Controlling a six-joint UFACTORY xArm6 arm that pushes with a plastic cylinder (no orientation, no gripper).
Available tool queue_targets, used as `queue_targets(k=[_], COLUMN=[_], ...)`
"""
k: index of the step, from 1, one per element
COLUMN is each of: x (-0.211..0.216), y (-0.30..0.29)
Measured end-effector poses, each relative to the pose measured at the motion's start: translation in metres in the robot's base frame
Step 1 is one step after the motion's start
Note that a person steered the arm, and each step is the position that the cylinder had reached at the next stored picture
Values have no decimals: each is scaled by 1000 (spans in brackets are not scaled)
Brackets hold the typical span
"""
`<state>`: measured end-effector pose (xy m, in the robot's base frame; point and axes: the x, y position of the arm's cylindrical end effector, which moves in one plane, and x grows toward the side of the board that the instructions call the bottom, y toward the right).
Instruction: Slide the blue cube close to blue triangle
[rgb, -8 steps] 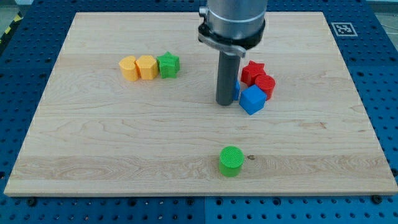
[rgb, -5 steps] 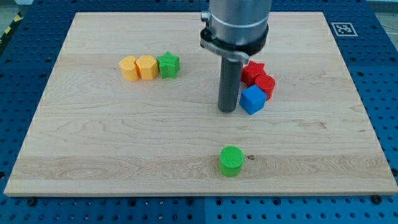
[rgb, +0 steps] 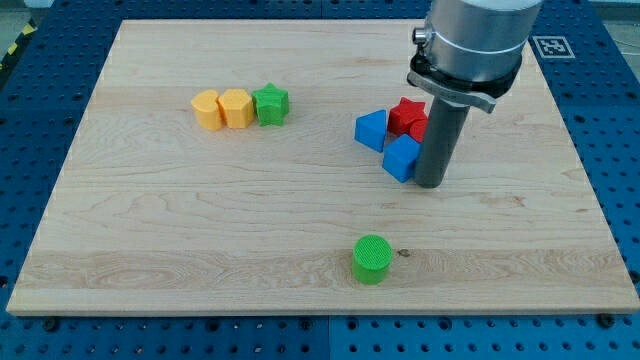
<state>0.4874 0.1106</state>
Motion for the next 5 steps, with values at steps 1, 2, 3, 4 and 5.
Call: queue_targets(k=[1, 2, 3, 4, 5], x=[7, -8, -10, -19, -19], y=[-3, -9, -9, -29, -45])
